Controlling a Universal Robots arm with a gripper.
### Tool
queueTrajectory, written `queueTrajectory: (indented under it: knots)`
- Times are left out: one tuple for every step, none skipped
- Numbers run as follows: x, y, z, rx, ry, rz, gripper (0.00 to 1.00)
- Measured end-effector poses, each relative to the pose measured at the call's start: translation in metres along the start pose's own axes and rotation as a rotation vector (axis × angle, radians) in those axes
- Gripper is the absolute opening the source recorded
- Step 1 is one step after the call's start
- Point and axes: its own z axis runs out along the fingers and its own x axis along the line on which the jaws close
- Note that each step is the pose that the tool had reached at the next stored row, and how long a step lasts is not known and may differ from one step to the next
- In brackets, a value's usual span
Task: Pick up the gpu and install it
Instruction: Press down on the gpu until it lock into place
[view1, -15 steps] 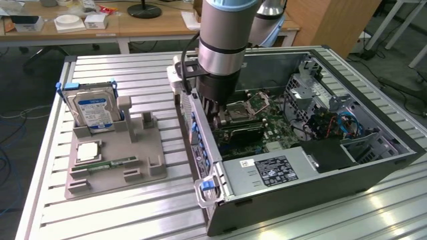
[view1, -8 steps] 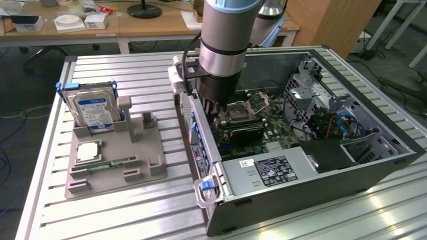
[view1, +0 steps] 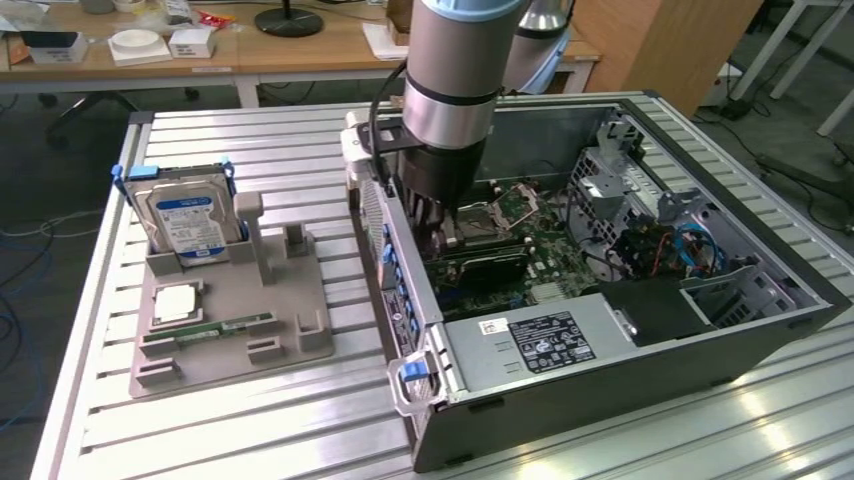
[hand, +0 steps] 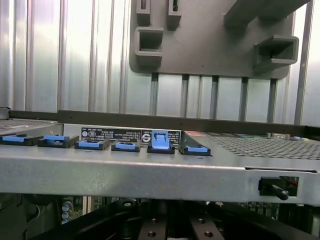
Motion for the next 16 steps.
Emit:
queueTrajectory:
  knots:
    - [-0.001, 0.0000, -0.0009, 0.0001, 0.0005, 0.000, 0.10]
    - [-0.002, 0.0000, -0.0022, -0.0001, 0.0009, 0.000, 0.10]
    - [-0.003, -0.0001, -0.0034, 0.0001, 0.0012, 0.000, 0.10]
    - [-0.003, -0.0002, -0.0047, 0.0001, 0.0016, 0.000, 0.10]
    - [-0.004, -0.0002, -0.0059, 0.0001, 0.0025, 0.000, 0.10]
    - [-0.005, -0.0002, -0.0069, 0.0001, 0.0037, 0.000, 0.10]
    - [-0.006, -0.0002, -0.0077, -0.0001, 0.0053, 0.000, 0.10]
    - [-0.007, -0.0003, -0.0081, -0.0001, 0.0069, 0.000, 0.10]
    - [-0.009, -0.0004, -0.0083, -0.0002, 0.0081, 0.000, 0.10]
    - [-0.009, -0.0004, -0.0083, -0.0002, 0.0087, 0.000, 0.10]
    - [-0.010, -0.0004, -0.0084, -0.0003, 0.0096, 0.000, 0.10]
    - [-0.011, -0.0004, -0.0083, -0.0003, 0.0107, 0.000, 0.10]
    - [-0.012, -0.0004, -0.0083, -0.0004, 0.0121, 0.000, 0.10]
    - [-0.014, -0.0001, -0.0082, -0.0005, 0.0130, 0.000, 0.10]
    - [-0.014, 0.0004, -0.0082, -0.0004, 0.0135, 0.000, 0.10]
    - [-0.014, 0.0010, -0.0082, -0.0005, 0.0136, 0.000, 0.10]
